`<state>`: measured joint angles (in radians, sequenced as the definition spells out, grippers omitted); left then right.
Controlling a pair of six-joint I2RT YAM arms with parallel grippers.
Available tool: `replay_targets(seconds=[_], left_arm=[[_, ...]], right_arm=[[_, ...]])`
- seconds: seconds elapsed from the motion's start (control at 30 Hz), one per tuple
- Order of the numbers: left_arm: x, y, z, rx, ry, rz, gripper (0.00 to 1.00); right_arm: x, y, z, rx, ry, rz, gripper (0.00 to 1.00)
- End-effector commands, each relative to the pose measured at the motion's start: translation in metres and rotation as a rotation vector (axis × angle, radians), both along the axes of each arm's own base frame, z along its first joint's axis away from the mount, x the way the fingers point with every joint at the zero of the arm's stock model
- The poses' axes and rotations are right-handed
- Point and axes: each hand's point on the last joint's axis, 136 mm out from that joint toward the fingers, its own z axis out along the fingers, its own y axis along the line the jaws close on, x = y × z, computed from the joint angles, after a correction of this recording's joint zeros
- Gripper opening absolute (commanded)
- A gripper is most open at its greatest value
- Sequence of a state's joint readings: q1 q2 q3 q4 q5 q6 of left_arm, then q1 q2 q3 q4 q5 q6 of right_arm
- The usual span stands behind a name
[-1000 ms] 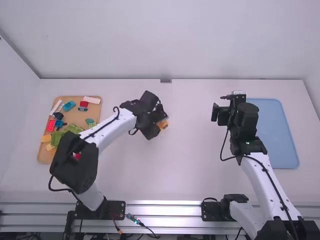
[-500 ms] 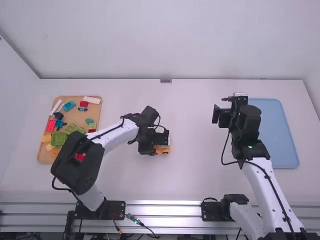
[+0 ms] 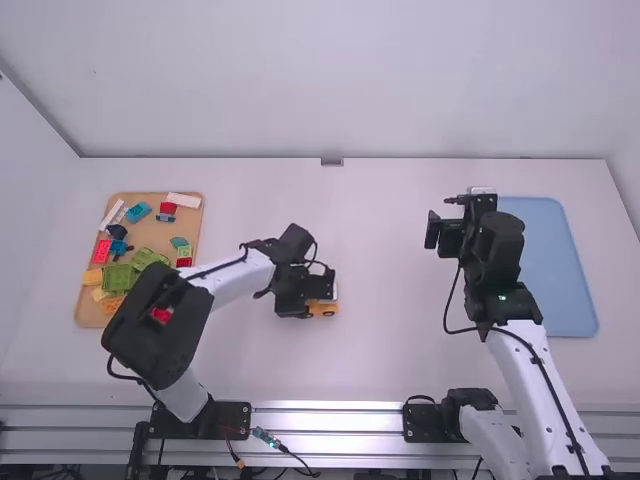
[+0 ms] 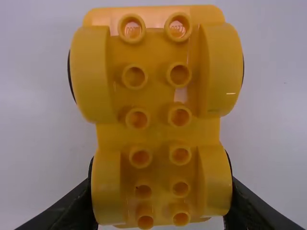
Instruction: Assemble lego blocks to make yellow taxi
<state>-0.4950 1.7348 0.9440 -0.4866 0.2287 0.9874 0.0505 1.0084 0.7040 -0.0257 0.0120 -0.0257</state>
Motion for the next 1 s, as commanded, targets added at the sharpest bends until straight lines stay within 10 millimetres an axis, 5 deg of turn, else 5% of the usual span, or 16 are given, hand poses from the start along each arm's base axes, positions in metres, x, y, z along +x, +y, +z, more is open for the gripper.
replay_targets(seconds=[0.0,0.63,0.8,0.83,0.87,0.97], left_arm=[[-0.0053,-0.0012,0.0024,-0.016,0.009,0.007,0.07],[-0.0073,0.0010,-0.0066,-0.021,0.003,0.030,0.21],[-0.0036,-0.0007,-0.0057,-0.030,-0.013,0.028,0.35],[-0.0035,-0.0009,-0.0056,-0.031,-0.014,0.027,0.41],[-0.0030,-0.0011,-0.0055,-0.032,-0.015,0.028,0.58],[-0.0015,-0.0008,-0.0052,-0.033,-0.020,0.031,0.66]], right_arm=[[0.0017,0.0006,0.0180,0.003,-0.040,-0.001,0.99],[0.0014,0.0006,0.0168,0.003,-0.036,-0.001,0.99],[0.0013,0.0006,0.0168,0.003,-0.035,-0.001,0.99],[0.0013,0.0005,0.0168,0.003,-0.035,-0.001,0.99],[0.0013,0.0005,0.0168,0.003,-0.035,-0.001,0.99],[0.0013,0.0006,0.0168,0.003,-0.035,-0.001,0.99]])
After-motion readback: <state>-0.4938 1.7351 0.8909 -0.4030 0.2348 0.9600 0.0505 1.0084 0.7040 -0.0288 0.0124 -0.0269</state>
